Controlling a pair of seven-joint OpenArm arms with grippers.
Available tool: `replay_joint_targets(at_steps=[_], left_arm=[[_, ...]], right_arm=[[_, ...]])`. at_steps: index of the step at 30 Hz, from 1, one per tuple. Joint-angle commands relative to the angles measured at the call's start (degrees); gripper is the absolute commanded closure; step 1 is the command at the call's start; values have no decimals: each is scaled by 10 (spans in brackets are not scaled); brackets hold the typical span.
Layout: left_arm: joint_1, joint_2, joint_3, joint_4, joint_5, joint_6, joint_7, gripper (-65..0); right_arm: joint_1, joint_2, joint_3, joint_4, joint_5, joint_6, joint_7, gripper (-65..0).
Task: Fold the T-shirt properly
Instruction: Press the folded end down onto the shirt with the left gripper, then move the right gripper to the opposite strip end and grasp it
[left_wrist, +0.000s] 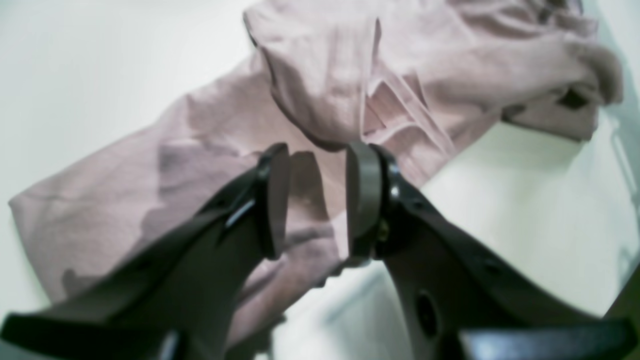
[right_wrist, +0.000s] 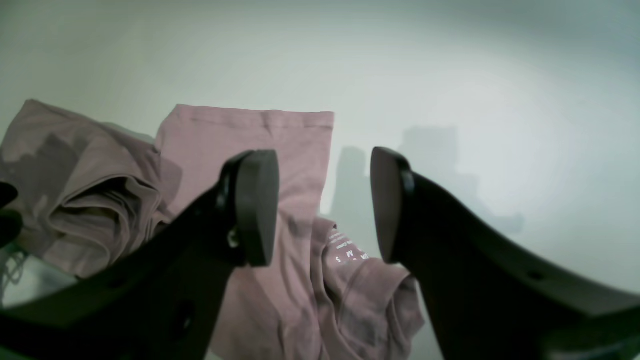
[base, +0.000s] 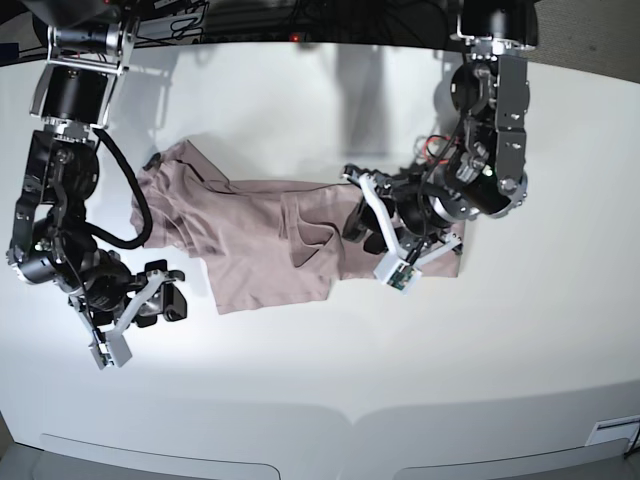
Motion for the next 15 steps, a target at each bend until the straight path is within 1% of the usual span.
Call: replay_joint_targets(at_steps=[1,4,6,10,15], left_arm=[[-11,4,9,9,-9,0,-16,-184],[-12,4,29,6,5,2,-26,-184],[-14,4,42,-11,12,15,-36,-172],[-28,4,65,-86,56,43,-72,-162],[-80,4,68,-166,43,48,-73,-163]], right_arm=[[14,7,2,10,9,2,11,-304],[14,7,2,10,9,2,10,-304],[14,7,2,10,9,2,9,-304],[14,7,2,10,9,2,7,-304],[14,7,2,10,9,2,3,-304]])
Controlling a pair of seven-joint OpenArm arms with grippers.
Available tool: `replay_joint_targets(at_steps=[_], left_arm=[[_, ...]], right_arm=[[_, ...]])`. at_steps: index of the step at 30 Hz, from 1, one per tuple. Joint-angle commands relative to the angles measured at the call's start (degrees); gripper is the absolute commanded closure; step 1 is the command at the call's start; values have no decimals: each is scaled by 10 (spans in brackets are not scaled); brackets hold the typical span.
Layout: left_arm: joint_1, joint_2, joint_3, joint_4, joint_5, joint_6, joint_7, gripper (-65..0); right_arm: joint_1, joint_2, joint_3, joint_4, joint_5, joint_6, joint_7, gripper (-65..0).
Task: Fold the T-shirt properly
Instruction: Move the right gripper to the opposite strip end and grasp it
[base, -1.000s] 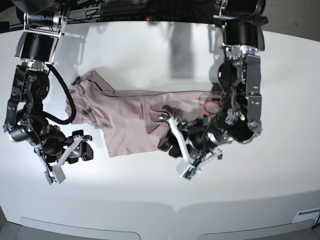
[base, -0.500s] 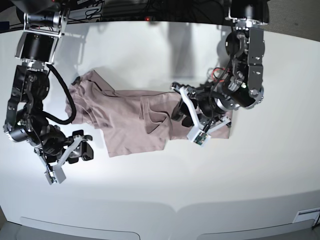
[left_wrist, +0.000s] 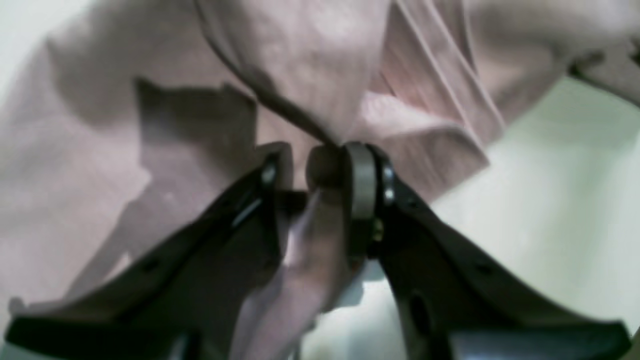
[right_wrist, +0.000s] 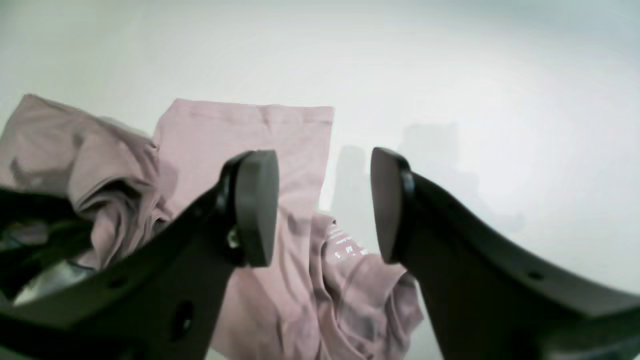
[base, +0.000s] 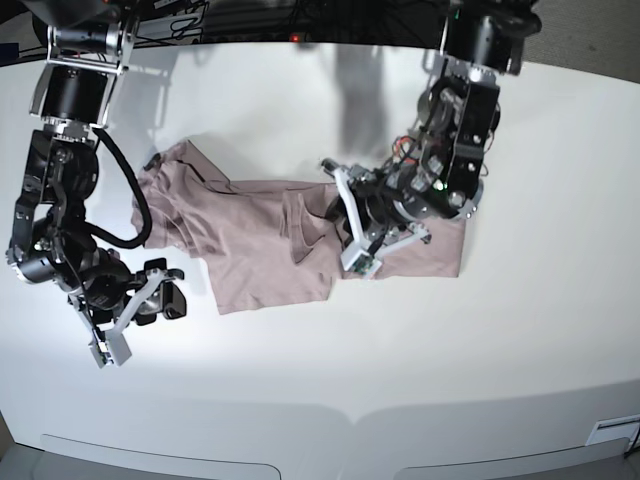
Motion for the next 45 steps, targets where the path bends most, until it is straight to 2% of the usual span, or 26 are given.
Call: replay_joint_targets(at_steps=[1,4,8,10,12,14,16,18,22,25,29,33,35,38,41,45], left_arm=[[-24,5,1,6,-20,1,-15,-163],[-50,16,1,6,-55,1,-5,-163],[-68,53,1,6,-56,0,2,-163],[-69,53,13,6,-82,0,-1,-163],[-72,52,22,6,-74,0,0,-163],[-82,52,22,6,-46,0,2,-163],[-99,50,22,10,-27,0,24,-163],[-120,50,22,26,-27,1,61,-162],[-148,51,22,108,-61,0,109,-148],[-147,50,22,171,-91,0,148,-148],[-117,50,22,188,-98,-3,154,-148],[-68,50,22,188,-79,-28,148,-148],[-45,50,22,188,-79,-32,141,-148],[-22,31,22,188,-77,-32,136,-148],[-7,-4,22,188,-45,-32,129,-148],[7,-54,22,188,-36,-27,104,-148]], right_arm=[[14,7,2,10,10,2,10,-304],[14,7,2,10,10,2,10,-304],[14,7,2,10,10,2,10,-304],[14,7,2,10,11,2,10,-304],[14,9,2,10,6,2,10,-304],[14,10,2,10,-26,1,10,-304],[14,12,8,10,-51,-18,-14,-304],[11,12,25,9,-51,-42,-47,-304],[-14,19,89,9,-50,-44,-61,-305],[-57,36,146,9,-39,-44,-61,-370],[-123,48,198,9,14,-44,-49,-462],[-151,44,209,-9,22,-44,-37,-465],[-149,44,209,-39,47,-44,-40,-465],[-139,41,208,-104,89,-44,-40,-465],[-125,35,208,-181,108,-40,-39,-465],[-104,34,206,-250,167,14,-77,-465]])
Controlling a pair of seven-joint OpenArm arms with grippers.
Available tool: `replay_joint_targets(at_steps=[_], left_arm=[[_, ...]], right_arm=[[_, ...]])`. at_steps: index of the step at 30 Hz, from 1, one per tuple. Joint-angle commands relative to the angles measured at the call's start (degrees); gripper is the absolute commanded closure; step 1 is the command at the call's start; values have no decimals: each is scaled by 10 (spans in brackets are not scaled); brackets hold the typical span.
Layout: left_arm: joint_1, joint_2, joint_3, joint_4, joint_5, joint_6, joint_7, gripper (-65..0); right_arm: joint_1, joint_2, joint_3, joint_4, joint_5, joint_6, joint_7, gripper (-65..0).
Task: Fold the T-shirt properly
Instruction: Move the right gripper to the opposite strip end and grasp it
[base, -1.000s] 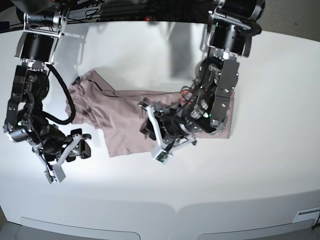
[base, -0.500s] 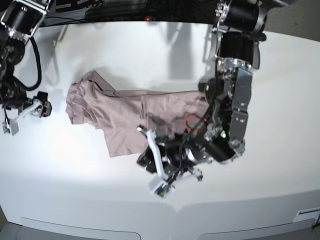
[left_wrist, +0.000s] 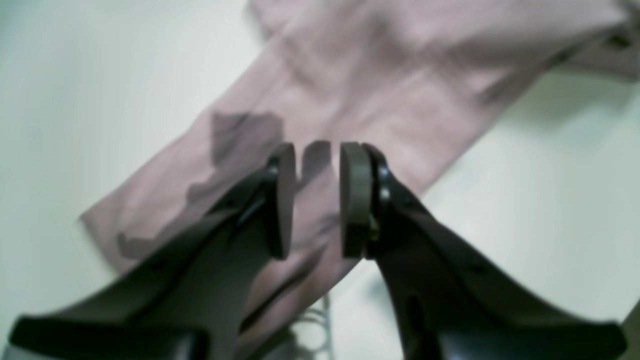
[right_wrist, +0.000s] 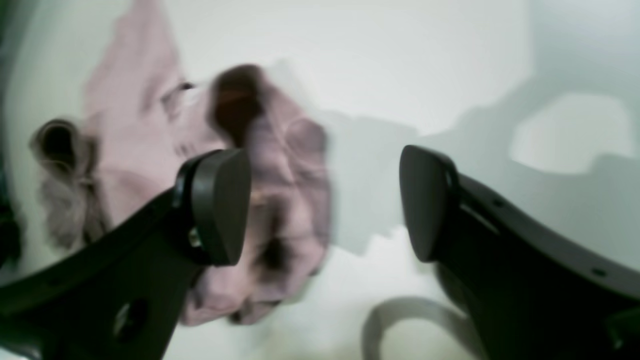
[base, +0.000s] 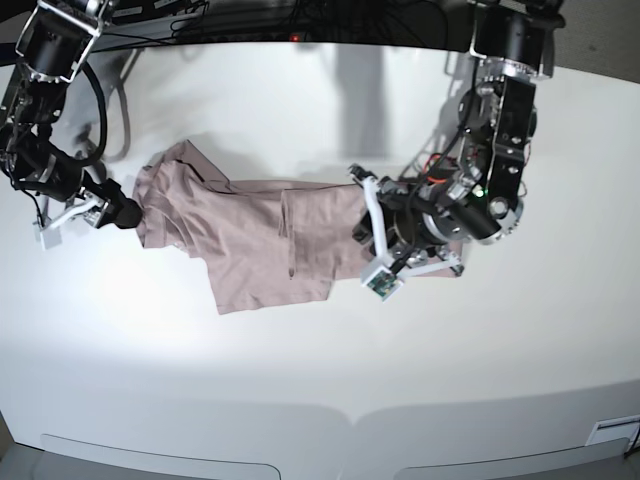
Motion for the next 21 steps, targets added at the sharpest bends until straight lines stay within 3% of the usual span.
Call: replay_joint_targets(at_steps=[1,5,13,16,19,21], left_arm=[[-9,-5,2,10,-13,7,-20,-148],[2,-34,1,10,-10,24,-43,-148],[9,-35,2,3,-10,24,-56,-147],[9,-35,2,-24,-10,24,-56,-147],[9,-35,2,-78,-10,24,-66,-147],[9,-35,2,-119,-10,24,-88,-147]], right_arm=[[5,3,-1,-2,4,5,-26,-465],[27,-10,-12,-2,15,6,-50,-465],[62,-31,-63,-2,13,6,-61,-464],[62,-31,-77,-2,13,6,-61,-436],[63,-30,-77,0,12,6,-62,-340],[65,-28,-77,0,12,6,-63,-205]])
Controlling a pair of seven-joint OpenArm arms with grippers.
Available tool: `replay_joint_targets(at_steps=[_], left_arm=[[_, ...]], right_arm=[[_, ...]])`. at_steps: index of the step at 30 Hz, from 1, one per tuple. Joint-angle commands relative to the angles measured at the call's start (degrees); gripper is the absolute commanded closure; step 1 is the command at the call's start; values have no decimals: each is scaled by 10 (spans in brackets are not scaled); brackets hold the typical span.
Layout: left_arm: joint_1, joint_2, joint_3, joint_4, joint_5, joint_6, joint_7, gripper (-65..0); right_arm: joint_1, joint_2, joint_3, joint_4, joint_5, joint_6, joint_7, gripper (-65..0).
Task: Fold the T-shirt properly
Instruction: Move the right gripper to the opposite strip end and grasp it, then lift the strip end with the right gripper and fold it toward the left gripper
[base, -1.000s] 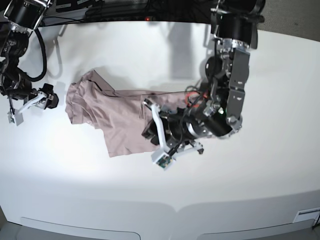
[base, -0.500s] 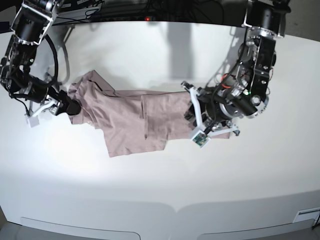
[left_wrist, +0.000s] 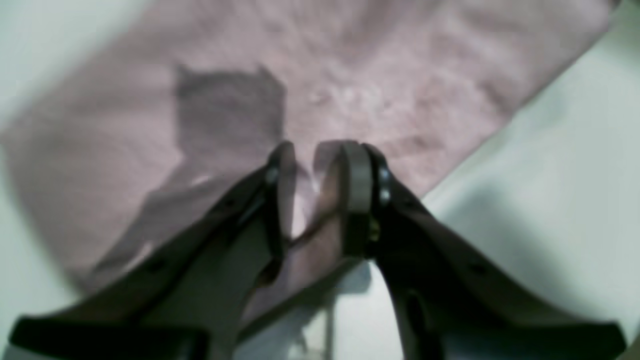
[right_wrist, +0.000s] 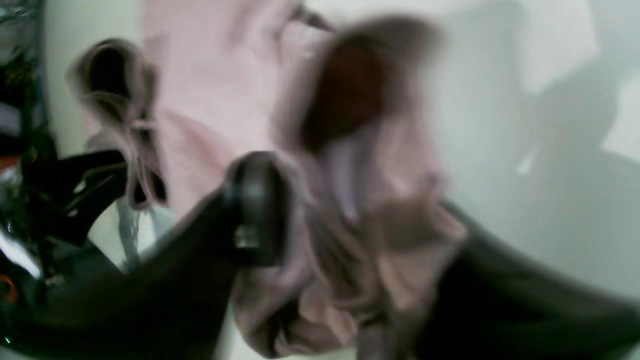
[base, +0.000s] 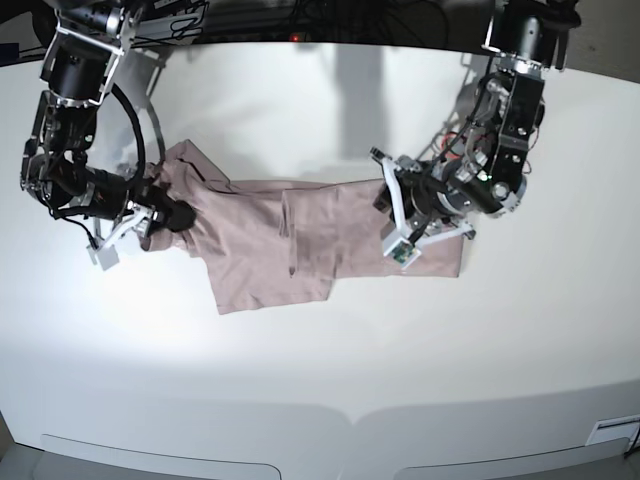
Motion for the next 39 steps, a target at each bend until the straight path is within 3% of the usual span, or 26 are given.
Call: replay_joint_targets(at_steps=[1,3,12,17,23,28,33,39], left_arm=[[-10,1,0,-12,-2,0,-5,-147],[-14,4,0,-41,-2,0,-17,-147],[-33,19,0,-54,18,2,-8,-124],[-34,19,0,-54,18,2,-10,-124],[-55,19,0,-46,17,4,16,-124],[-92,14,0,19,2,41,80,-124],[-115,13,-2,118,11,50,134,-124],[-116,-29,-2,205,127,123,151,-124]], right_arm=[[10,10,1,7,6,2,-1,-125],[16,10,2,7,7,2,1,0],[79,9,1,7,9,2,-9,0],[121,3,0,7,60,2,-47,0],[168,-46,-1,7,100,2,-68,0],[196,-95,-2,7,111,2,-86,0],[219,-111,-28,7,131,2,-103,0],[242,-141,-90,7,131,2,-105,0]])
